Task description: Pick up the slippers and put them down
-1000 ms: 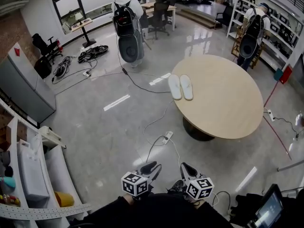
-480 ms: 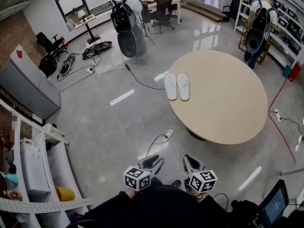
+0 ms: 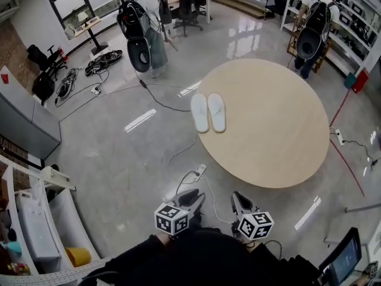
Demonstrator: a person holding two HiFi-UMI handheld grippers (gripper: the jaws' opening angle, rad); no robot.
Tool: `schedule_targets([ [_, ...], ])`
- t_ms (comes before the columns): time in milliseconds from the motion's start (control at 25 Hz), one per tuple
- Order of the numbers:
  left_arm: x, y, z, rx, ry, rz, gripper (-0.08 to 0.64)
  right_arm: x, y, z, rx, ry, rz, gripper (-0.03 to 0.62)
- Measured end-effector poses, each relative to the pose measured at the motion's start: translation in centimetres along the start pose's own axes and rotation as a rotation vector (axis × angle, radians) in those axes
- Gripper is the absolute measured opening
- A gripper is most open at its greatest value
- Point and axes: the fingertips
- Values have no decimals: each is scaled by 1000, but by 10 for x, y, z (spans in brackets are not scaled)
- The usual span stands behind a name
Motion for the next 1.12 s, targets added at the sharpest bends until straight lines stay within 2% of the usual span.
schedule_targets([
  [240,51,49,69,0,0,-94,107,52,-13,64,0,-47,-99,21],
  [400,77,87,85,-15,19,-143,107,93,-16,72,-2,-33,-136,21],
  [560,94,123,93,-50,38,-148,107,120,-20,80,3,-19,-177,21],
  [840,121,162,115,-80,32,-103,107,157,-36,99,2,7,-180,21],
  [1040,144,173,138,-53,8,-7,107,189,-61,124,4,22,-99,23],
  [1120,154,170,151,-57,-8,47,146,196,-74,143,-10,28,-54,36],
])
Point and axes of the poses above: the fingertips, and each gripper's own axes: x forward along the fingers, y to its left, z out of its top, and after that the axes turned 6 degrees about x, right-handed
